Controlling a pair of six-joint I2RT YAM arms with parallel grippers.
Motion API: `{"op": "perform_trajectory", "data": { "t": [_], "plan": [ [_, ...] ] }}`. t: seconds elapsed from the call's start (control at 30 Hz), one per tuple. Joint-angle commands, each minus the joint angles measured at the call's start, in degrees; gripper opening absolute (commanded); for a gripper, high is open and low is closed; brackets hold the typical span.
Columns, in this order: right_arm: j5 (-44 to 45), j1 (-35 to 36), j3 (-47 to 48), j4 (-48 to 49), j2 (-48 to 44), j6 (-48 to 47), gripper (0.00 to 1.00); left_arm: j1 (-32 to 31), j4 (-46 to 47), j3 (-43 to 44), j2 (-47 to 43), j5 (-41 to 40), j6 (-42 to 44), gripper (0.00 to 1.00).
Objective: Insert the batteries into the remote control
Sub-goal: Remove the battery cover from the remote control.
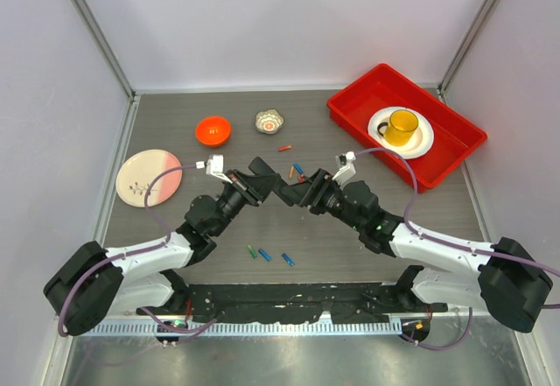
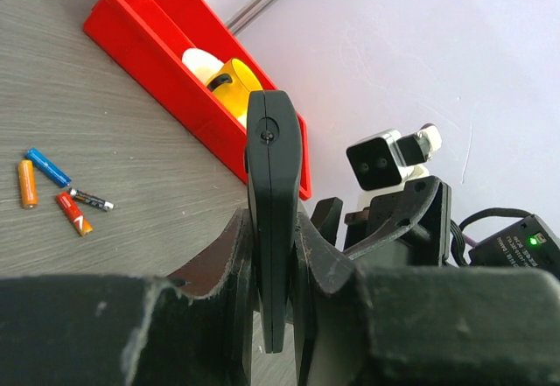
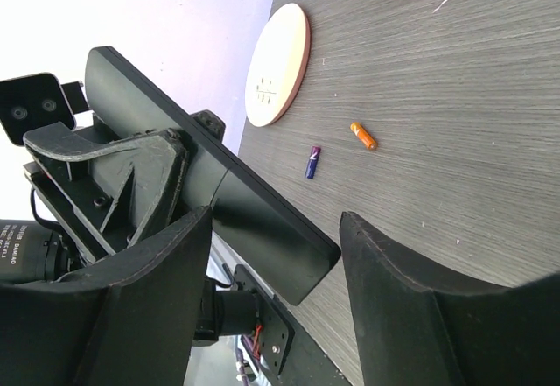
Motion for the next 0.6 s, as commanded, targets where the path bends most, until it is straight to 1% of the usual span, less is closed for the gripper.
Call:
{"op": "perform_trajectory", "data": {
  "t": [0.0, 0.07, 0.1, 0.2, 0.37, 0.43, 0.47, 0.53, 0.57],
  "plan": [
    [-0.33, -0.33, 2.35, 3.43, 0.43, 0.02, 0.61, -0.16, 4.29, 0.37, 0.07, 0.2, 0.39, 0.0],
    [-0.42, -0.41, 2.27, 3.52, 0.44, 0.02, 0.59, -0.16, 4.37, 0.46, 0.25, 0.29, 0.47, 0.0],
    [-0.51, -0.41, 2.27, 3.6, 0.52, 0.11, 0.56, -0.16, 4.37, 0.55, 0.25, 0.29, 0.47, 0.0],
    [-0.51, -0.41, 2.09, 3.6, 0.53, 0.11, 0.53, -0.16, 4.46, 0.55, 0.16, 0.37, 0.39, 0.0],
    [-0.51, -0.41, 1.39, 3.87, 0.26, 0.29, 0.52, -0.16, 4.55, 0.55, 0.24, 0.2, 0.39, 0.0],
    [-0.51, -0.41, 1.3, 3.87, 0.26, 0.29, 0.54, -0.16, 4.55, 0.64, 0.25, 0.11, 0.3, 0.0],
    [-0.51, -0.5, 1.47, 3.69, 0.17, 0.29, 0.6, -0.16, 4.55, 0.55, 0.33, 0.11, 0.21, 0.0],
    [-0.51, -0.59, 1.74, 3.17, -0.44, 0.29, 0.66, -0.16, 4.55, 0.46, 0.51, 0.02, -0.05, 0.0],
    [-0.6, -0.76, 1.83, 2.9, -0.62, 0.37, 0.7, -0.07, 4.55, 0.29, 0.6, -0.06, -0.14, 0.0]
  ]
}}
